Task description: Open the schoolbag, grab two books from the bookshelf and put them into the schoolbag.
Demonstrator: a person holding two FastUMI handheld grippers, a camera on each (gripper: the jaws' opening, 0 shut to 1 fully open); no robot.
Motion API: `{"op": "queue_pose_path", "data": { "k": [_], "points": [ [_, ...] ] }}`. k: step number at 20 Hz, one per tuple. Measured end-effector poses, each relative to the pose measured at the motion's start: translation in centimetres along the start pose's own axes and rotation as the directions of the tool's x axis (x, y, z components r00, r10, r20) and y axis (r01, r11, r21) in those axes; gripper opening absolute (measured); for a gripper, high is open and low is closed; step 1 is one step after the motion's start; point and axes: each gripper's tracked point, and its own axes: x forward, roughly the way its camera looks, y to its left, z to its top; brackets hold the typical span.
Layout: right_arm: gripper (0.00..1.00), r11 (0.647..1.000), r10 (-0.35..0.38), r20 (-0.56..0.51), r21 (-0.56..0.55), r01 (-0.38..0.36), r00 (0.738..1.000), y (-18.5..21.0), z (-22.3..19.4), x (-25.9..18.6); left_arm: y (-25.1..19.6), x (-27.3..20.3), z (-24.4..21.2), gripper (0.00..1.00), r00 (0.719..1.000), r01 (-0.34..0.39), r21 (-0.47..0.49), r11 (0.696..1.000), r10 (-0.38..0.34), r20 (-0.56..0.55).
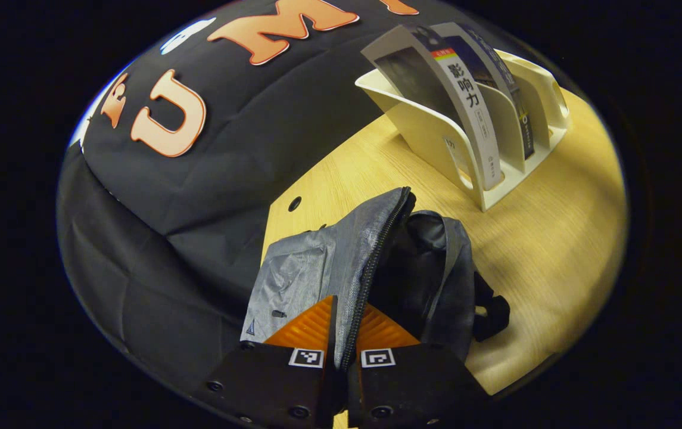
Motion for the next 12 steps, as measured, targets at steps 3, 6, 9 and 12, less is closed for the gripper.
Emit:
{"op": "queue_pose_path", "data": {
  "k": [3, 6, 9, 12],
  "points": [
    [0.97, 1.0, 0.013, -0.054, 0.0, -0.013, 0.998, 1.2, -0.5, 0.4, 0.9, -0.5, 0.2, 0.08, 0.997, 0.078, -0.024, 0.997, -0.078, 0.001],
    [0.97, 0.999, 0.024, -0.086, -0.026, -0.027, 0.996, 2.6, -0.5, 0.7, 1.8, -1.1, 0.3, 0.08, 0.988, 0.156, -0.044, 0.987, -0.156, 0.001],
    [0.97, 0.997, 0.053, -0.131, -0.048, -0.06, 0.99, 4.0, -1.0, 1.1, 2.8, -1.6, 0.7, 0.08, 0.973, 0.231, -0.074, 0.97, -0.231, 0.006],
    [0.98, 0.994, 0.069, -0.182, -0.067, -0.083, 0.981, 5.2, -1.3, 1.7, 3.9, -1.9, 1.1, 0.08, 0.955, 0.296, -0.092, 0.951, -0.296, 0.009]
  ]
}}
